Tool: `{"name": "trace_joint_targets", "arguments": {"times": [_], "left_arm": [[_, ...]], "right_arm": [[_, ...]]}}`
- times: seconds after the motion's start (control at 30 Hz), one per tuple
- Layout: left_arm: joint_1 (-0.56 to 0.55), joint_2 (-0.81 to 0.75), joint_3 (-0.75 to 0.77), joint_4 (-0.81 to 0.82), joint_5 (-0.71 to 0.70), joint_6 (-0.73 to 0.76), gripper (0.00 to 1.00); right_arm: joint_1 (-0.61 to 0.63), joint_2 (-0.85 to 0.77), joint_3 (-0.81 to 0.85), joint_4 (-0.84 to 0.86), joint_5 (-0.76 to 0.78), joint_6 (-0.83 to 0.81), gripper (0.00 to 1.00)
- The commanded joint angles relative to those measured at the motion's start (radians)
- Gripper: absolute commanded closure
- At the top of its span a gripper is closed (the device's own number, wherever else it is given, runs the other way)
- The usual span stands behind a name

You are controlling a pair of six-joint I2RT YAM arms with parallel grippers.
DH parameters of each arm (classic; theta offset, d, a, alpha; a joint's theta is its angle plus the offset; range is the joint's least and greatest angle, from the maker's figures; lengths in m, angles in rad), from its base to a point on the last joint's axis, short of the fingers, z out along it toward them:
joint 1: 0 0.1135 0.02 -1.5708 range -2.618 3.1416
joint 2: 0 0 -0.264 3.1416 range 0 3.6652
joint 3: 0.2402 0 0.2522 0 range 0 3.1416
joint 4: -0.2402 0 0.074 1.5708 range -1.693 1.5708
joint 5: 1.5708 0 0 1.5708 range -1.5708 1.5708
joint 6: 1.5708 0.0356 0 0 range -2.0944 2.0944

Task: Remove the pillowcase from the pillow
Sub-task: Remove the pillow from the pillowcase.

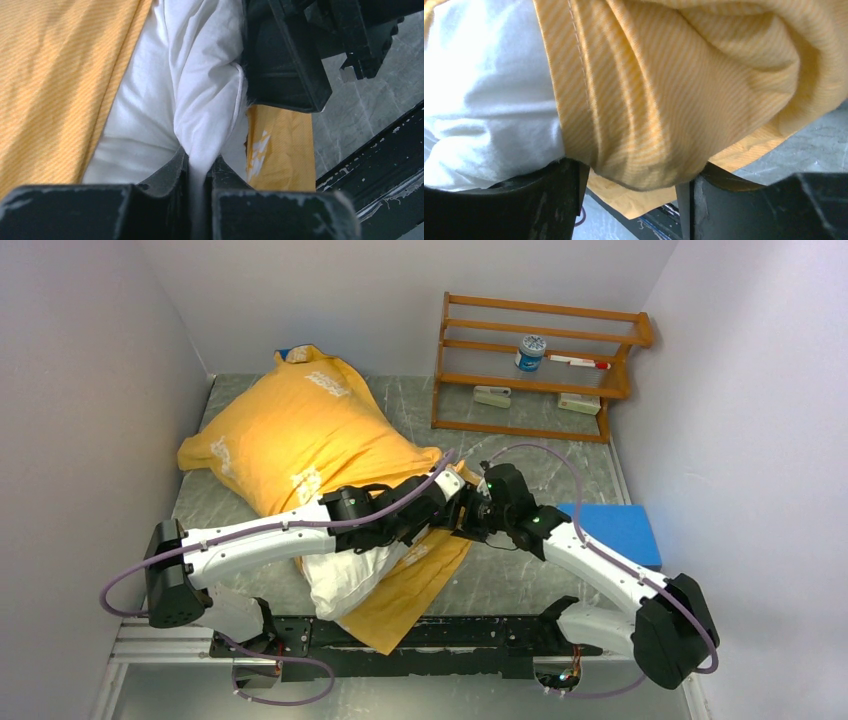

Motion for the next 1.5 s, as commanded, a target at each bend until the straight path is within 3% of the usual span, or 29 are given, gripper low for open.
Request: {"name": "trace_joint_targets", "arguments": {"times": [0.0,0.07,0.13,0.33,0.47,0.63,0.93,1.13,1.3,1.37,1.4,1.47], "left_arm": [[0.011,-0.023,0.046,0.058,-0.059,-0.02,0.95],[0.01,-0.039,0.04,0.058,-0.06,-0.02,0.95],[0.012,-0.056,0.038,0.039,-0.063,-0.021,0.95],[0.011,-0.144,-0.024,-0.008,-0.048,-0.022,0.95],[0.012,-0.225,-0.091,0.029,0.044,0.005,0.95],[0.011,-0.235,-0.116,-0.015,0.127,0.014,0.95],[-0.001,-0.274,-0.175,0.021,0.334,0.095,0.95],[-0.003,-0.281,-0.205,0.114,0.471,0.129,0.95],[-0.009,-0.244,-0.21,0.166,0.545,0.125,0.95],[-0.013,-0.237,-0.208,0.182,0.554,0.123,0.95],[-0.014,-0.235,-0.206,0.182,0.545,0.122,0.95],[-0.015,-0.235,-0.206,0.174,0.502,0.119,0.95]], "right_arm": [[0.021,-0.016,-0.011,-0.052,0.22,0.041,0.4],[0.001,0.01,-0.022,-0.138,0.356,0.082,0.44],[-0.066,0.054,-0.022,-0.207,0.389,0.096,0.45],[-0.239,0.098,-0.039,-0.081,0.209,0.022,0.45],[-0.251,0.16,0.037,0.0,0.084,-0.045,0.44],[-0.256,0.245,0.17,-0.059,0.077,-0.126,0.43],[-0.302,0.197,0.226,0.018,-0.077,-0.203,0.39],[-0.313,0.308,0.285,0.014,-0.293,-0.305,0.37],[-0.311,0.309,0.3,0.012,-0.369,-0.373,0.36],[-0.312,0.309,0.329,-0.055,-0.31,-0.374,0.38],[-0.313,0.303,0.349,-0.12,-0.167,-0.353,0.39],[-0.315,0.262,0.362,-0.176,-0.025,-0.328,0.4]]}}
